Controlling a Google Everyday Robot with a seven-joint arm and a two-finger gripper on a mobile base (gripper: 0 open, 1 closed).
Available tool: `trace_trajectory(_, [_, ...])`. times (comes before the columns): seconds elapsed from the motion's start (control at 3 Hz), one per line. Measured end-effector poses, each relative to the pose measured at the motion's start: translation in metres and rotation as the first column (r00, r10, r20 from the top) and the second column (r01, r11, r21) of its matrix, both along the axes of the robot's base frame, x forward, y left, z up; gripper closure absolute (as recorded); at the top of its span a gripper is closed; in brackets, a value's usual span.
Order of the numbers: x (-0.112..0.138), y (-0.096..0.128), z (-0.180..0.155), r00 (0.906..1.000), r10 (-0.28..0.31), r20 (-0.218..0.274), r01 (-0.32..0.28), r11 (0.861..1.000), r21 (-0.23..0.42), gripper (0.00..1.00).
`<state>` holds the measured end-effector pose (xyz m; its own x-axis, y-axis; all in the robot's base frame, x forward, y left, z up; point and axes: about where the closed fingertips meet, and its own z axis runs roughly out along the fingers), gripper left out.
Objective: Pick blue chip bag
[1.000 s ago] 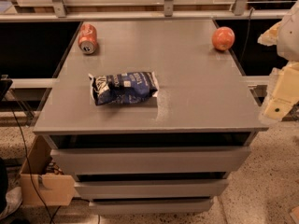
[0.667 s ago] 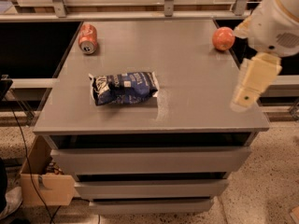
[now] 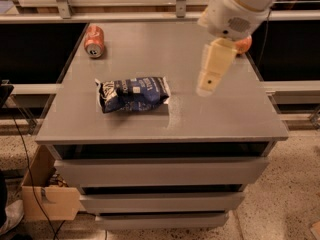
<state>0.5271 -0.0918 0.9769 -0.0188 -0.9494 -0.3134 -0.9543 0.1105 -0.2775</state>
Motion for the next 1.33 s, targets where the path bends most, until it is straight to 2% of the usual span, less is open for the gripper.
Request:
trace_trajectory(0.33, [0.013, 0.045, 0.003, 0.9984, 0.057, 0.002, -0.057, 0.998, -0.01, 0.0])
trace_trajectory(0.67, [0.018, 0.092, -0.008, 0.993, 0.116, -0.024, -0.116, 0.993, -0.031, 0.0])
trace_trajectory(1.0, [0.017, 0.131, -0.028, 0.9831, 0.17, -0.068, -0.174, 0.984, -0.047, 0.0])
trace_trajectory(1.33, [0.013, 0.156, -0.051, 0.9703, 0.216, -0.11, -0.223, 0.973, -0.06, 0.0])
